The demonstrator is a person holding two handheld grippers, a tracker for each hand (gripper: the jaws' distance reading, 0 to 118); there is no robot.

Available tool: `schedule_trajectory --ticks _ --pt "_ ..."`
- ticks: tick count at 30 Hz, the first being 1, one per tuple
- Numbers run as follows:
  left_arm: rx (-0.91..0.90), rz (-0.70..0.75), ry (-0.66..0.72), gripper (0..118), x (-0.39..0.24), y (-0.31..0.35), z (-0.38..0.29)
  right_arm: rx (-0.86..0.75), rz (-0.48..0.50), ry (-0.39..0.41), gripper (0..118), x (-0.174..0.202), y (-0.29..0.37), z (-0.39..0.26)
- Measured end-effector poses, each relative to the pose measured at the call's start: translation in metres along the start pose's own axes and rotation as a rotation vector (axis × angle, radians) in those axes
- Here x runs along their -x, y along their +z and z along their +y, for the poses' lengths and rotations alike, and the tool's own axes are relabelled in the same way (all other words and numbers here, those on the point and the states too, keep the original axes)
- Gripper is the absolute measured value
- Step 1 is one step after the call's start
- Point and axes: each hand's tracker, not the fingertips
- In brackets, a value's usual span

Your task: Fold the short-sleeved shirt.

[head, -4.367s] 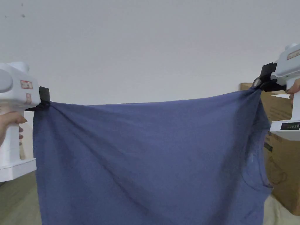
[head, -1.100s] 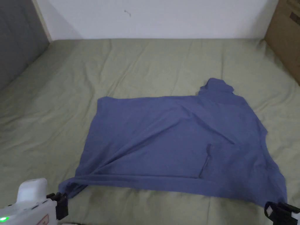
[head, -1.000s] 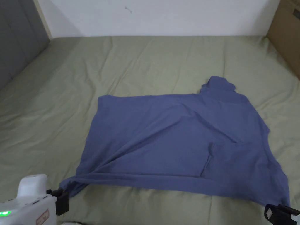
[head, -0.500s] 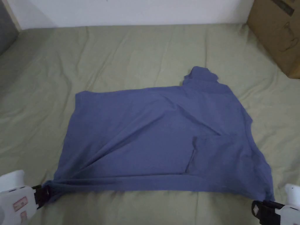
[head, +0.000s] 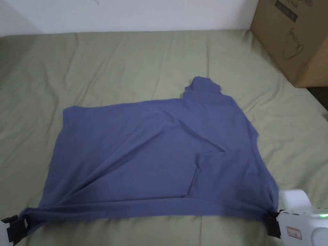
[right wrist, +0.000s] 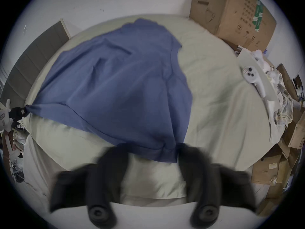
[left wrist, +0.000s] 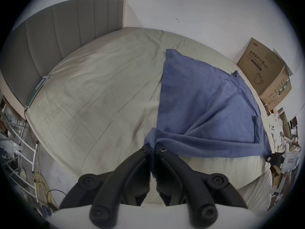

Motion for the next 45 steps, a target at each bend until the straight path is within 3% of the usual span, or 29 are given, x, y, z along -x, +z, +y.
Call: schedule_trajectory --ticks 1,3,7,14,18,21,25,26,28,29,30,34,35,36,38,39,40,42,44,45 --pt "0.007 0.002 0.002 4 0.0 0.0 0.0 -0.018 0.022 -0.013 8 -0.001 0.004 -0.002" --pt "0.006 -0.001 0.001 4 0.002 0.004 -0.002 -0.019 0.084 -0.047 8 -0.007 0.013 0.0" --pt "0.005 -0.006 0.004 4 0.002 0.01 0.002 -0.044 0.097 -0.078 8 -0.019 0.025 0.002" --pt "-0.051 0.041 -0.166 4 -0.017 0.028 0.04 -0.127 0.131 -0.091 8 -0.033 0.053 0.061" --pt "-0.063 0.028 -0.194 4 -0.025 0.009 0.081 -0.137 0.062 0.007 8 -0.027 0.036 0.122" --pt "-0.02 0.002 -0.22 5 -0.032 -0.028 0.111 -0.077 0.046 -0.023 8 -0.026 0.002 0.166" --pt "0.063 0.037 -0.256 6 -0.045 -0.076 0.125 -0.022 -0.027 0.028 9 -0.017 -0.047 0.194" --pt "0.089 0.065 -0.262 16 -0.046 -0.083 0.124 -0.018 -0.072 0.038 21 -0.013 -0.051 0.194" --pt "0.126 0.098 -0.253 63 -0.044 -0.088 0.119 -0.022 -0.093 0.056 71 -0.011 -0.052 0.19" --pt "0.108 0.078 -0.247 83 -0.04 -0.085 0.114 -0.035 -0.07 0.052 80 -0.013 -0.047 0.185" --pt "0.099 0.062 -0.227 85 -0.036 -0.078 0.108 -0.045 -0.051 0.033 80 -0.016 -0.04 0.181" --pt "0.053 0.023 -0.133 81 -0.019 -0.04 0.081 -0.123 -0.012 -0.049 78 -0.026 -0.003 0.15" --pt "0.03 0.001 -0.107 69 -0.016 -0.029 0.071 -0.143 -0.007 -0.052 73 -0.025 0.005 0.139" --pt "0.007 -0.013 -0.082 49 -0.013 -0.017 0.059 -0.153 -0.021 -0.051 61 -0.024 0.014 0.126" --pt "-0.012 -0.022 -0.038 1 -0.008 -0.006 0.037 -0.175 -0.064 -0.06 17 -0.02 0.022 0.1" --pt "-0.007 -0.024 -0.032 1 -0.006 -0.001 0.028 -0.164 -0.053 -0.062 7 -0.018 0.023 0.087" --pt "0.002 -0.024 -0.027 1 -0.005 0.0 0.022 -0.134 -0.022 -0.086 5 -0.017 0.023 0.076" --pt "-0.01 -0.022 -0.012 1 -0.005 -0.001 0.017 -0.121 0.022 -0.122 3 -0.016 0.022 0.058" --pt "-0.026 0.004 -0.01 2 -0.006 -0.006 0.02 -0.089 0.006 -0.122 3 -0.014 0.017 0.049" --pt "-0.022 0.005 -0.007 8 -0.006 -0.011 0.024 -0.087 0.004 -0.134 3 -0.014 0.016 0.045"
